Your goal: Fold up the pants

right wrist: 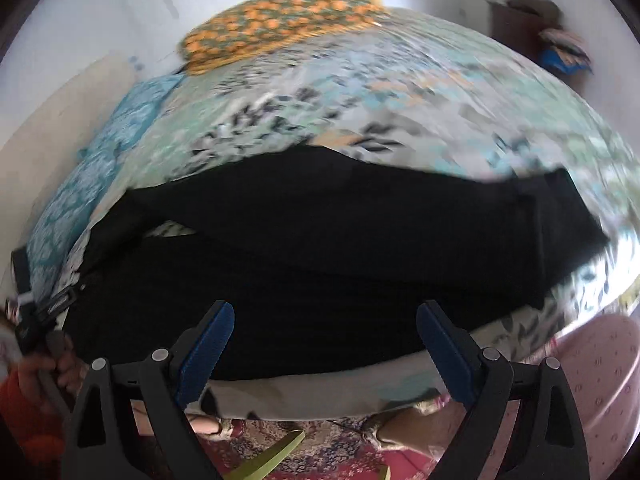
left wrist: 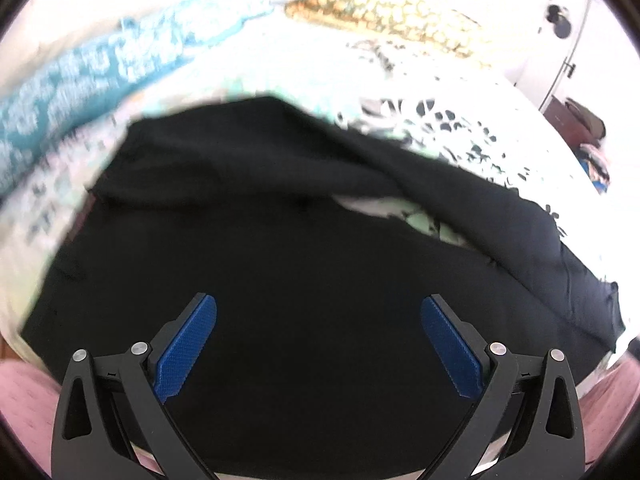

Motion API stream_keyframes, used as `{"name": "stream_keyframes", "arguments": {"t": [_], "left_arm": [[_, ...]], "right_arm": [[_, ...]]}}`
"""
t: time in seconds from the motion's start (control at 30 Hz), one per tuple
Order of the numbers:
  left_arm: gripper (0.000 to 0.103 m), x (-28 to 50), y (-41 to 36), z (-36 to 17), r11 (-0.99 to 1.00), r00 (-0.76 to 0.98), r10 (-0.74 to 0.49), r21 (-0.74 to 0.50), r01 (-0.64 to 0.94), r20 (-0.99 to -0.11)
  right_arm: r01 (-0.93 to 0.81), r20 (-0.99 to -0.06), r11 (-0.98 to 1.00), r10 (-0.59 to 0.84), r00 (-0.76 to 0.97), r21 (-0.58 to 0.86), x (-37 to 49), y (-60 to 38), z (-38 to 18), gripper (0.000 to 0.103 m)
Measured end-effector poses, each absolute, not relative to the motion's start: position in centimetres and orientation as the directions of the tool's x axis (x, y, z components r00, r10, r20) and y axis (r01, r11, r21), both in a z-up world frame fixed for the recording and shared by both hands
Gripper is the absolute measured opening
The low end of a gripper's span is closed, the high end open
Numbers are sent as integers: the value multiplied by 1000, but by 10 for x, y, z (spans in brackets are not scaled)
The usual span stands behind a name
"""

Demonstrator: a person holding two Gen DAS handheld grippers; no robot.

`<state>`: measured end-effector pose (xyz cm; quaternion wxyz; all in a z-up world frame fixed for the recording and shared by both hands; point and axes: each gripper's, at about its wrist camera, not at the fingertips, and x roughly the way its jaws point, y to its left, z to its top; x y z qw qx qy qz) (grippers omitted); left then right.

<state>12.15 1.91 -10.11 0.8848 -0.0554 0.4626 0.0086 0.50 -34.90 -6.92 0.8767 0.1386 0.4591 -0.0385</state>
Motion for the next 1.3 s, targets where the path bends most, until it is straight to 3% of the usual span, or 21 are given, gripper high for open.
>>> {"name": "stream_keyframes", "arguments": {"t": [0.27,0.5,0.73,0.9,1.03,1.2,1.3], "left_arm": [[102,115,46,-82,979,579,-14,-129,-158,-815],[102,105,24,-80,994,532,19,-41,-102,-846],[102,104,-3,-51,1000,522,24,15,-22,-853],[102,122,-15,-51,999,554,35,16,-40,-831],[102,115,-11,-82,995,576,58,-3,-104,-816],[102,102,-5,-110,998,564,55,45,-31,-824],[102,109,6,-110,997,563,70,41,-65,-823]], "right_arm": [[161,-768,952,102,632,259,20,-352,-41,92],[208,-802,926,142,580,314,17,-382,-83,93],[273,-746,851,188,639,448,6,-412,-88,93],[293,-757,857,157,634,423,2,-412,-89,93],[332,-782,858,119,612,391,4,-412,-95,93],[321,-814,889,92,574,327,2,-402,-104,93],[306,-805,902,72,589,304,-2,-401,-99,93]]}}
